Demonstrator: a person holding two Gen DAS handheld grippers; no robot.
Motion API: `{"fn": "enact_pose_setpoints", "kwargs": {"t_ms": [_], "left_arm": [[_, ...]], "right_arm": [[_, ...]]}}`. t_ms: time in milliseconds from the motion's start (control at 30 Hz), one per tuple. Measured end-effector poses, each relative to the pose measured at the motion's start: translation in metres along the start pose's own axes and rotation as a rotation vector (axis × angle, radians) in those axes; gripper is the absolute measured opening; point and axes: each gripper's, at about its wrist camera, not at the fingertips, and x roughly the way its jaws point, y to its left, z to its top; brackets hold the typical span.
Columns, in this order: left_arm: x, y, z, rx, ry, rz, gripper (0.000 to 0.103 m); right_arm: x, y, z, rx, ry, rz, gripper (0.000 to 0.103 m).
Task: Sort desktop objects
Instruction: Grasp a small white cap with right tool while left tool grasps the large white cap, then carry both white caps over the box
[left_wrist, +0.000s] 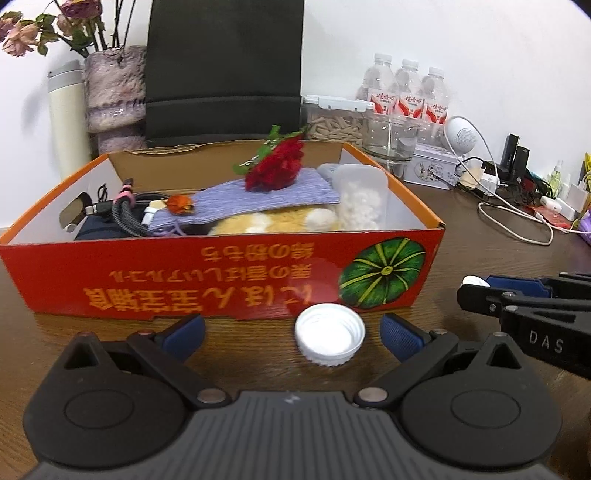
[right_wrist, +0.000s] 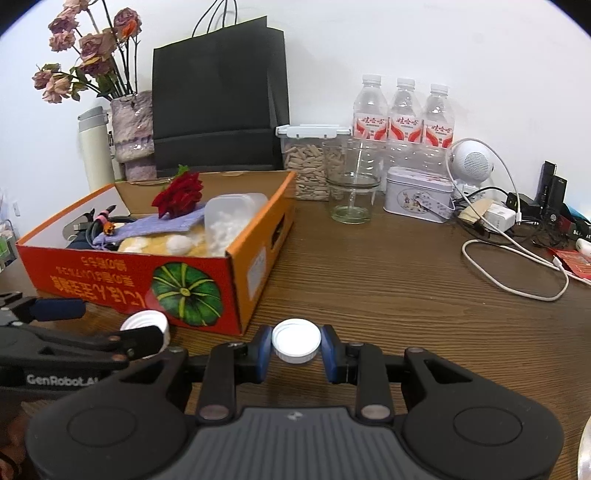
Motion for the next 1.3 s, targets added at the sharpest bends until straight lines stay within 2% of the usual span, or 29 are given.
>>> {"fn": "enact_pose_setpoints", "kwargs": {"t_ms": [233, 400, 500, 567, 633, 667, 700, 1000, 1300], "left_arm": [[0.008, -0.009, 0.001, 0.005, 0.015, -0.002, 0.103], [0.014, -0.01, 0.002, -0.002, 0.058, -0.031, 0.094], [0.013, -0.01, 0.004, -0.003, 0.056, -0.035, 0.081], [0.011, -0.011, 0.004, 0.0, 0.051, -0.031, 0.066], [0.01, -0.01, 0.004, -0.004, 0.044, -0.035, 0.058], [0.01, -0.01, 0.004, -0.009, 0.041, -0.042, 0.048], [0.009, -0.009, 0.004, -0.011, 0.038, -0.046, 0.043], [-0.001, -0.003, 0.0, -0.028, 0.025, -0.062, 0.041], [-0.035, 0.021, -0.002, -0.048, -0.068, -0.058, 0.041]], "right_arm": [[0.002, -0.004, -0.001, 0.008, 0.002, -0.006, 0.027], [0.001, -0.003, -0.001, 0.009, -0.001, -0.008, 0.027], [0.001, -0.002, -0.002, 0.008, -0.001, -0.007, 0.027], [0.001, -0.001, -0.002, 0.008, -0.004, -0.006, 0.027], [0.001, 0.0, -0.002, 0.009, -0.005, -0.004, 0.027], [0.0, 0.0, -0.002, 0.008, -0.007, -0.004, 0.027], [0.0, 0.001, -0.002, 0.007, -0.008, -0.004, 0.027], [-0.007, 0.009, -0.004, 0.004, -0.031, -0.003, 0.027], [-0.025, 0.026, -0.006, -0.001, -0.086, 0.011, 0.027]]}}
